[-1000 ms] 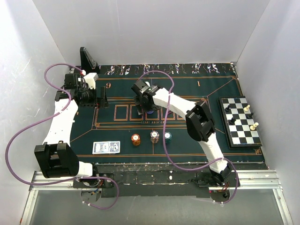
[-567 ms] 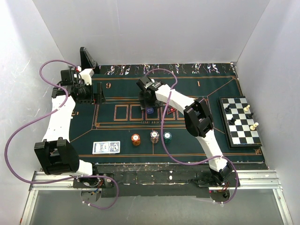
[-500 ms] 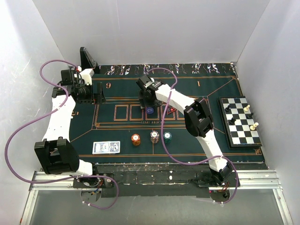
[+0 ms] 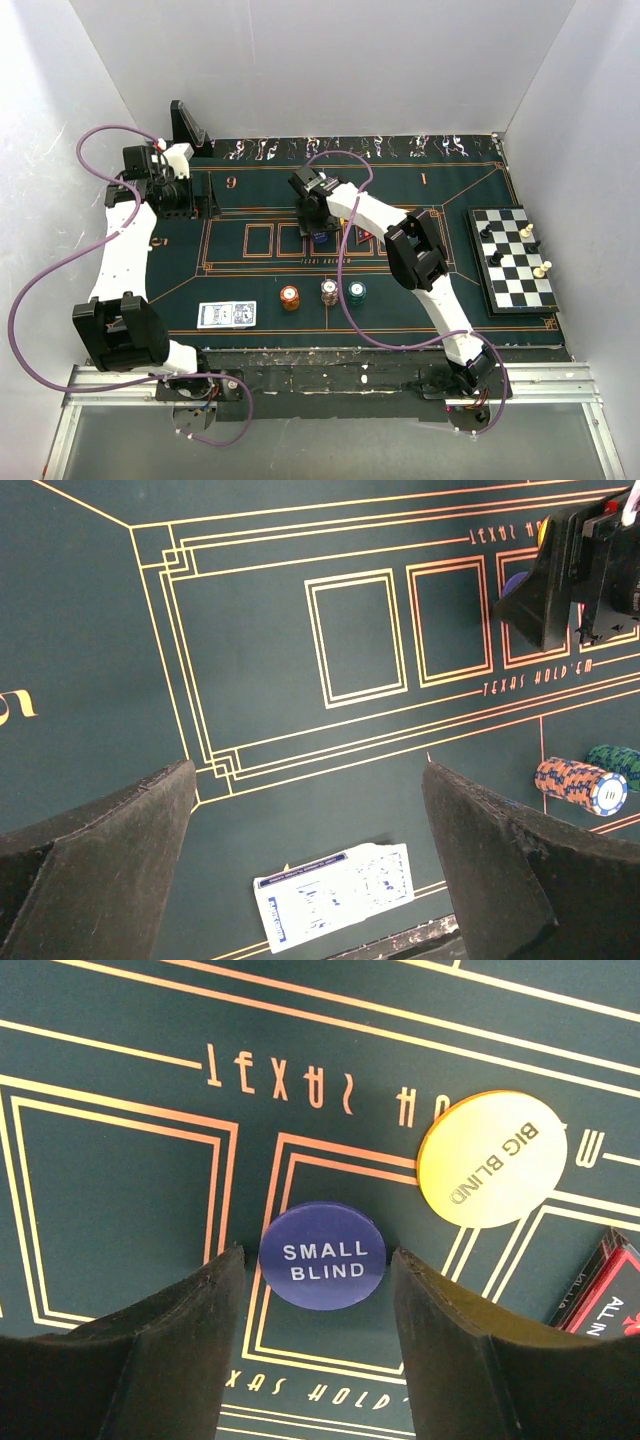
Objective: Distribute texas hold em gaming equipment
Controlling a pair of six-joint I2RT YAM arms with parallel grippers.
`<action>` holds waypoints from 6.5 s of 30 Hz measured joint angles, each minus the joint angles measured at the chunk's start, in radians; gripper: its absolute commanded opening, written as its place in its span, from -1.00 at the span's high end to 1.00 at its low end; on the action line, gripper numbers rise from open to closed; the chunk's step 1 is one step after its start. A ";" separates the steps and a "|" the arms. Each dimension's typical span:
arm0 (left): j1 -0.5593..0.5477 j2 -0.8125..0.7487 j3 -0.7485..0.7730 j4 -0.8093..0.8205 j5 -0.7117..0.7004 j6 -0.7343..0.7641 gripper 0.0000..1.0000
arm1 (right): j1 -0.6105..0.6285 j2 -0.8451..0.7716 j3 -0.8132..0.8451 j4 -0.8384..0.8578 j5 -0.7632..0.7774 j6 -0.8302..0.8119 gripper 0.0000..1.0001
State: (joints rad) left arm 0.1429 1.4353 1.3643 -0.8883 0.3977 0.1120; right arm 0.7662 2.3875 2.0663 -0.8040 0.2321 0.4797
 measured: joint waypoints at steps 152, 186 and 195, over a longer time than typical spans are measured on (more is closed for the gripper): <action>0.083 0.075 0.024 -0.024 0.036 -0.008 -0.96 | -0.177 0.029 0.019 0.186 -0.148 -0.163 -0.10; 0.084 0.019 0.018 -0.046 0.057 -0.008 -0.96 | -0.195 -0.608 -0.938 0.253 0.170 0.035 0.03; 0.084 0.008 -0.006 -0.046 0.064 -0.008 -0.96 | -0.113 -0.646 -0.721 0.087 0.159 0.006 -0.45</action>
State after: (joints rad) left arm 0.2272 1.4429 1.3582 -0.9344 0.4618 0.1043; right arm 0.6537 1.7416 1.3453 -0.7174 0.3908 0.4858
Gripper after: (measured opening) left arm 0.981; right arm 0.666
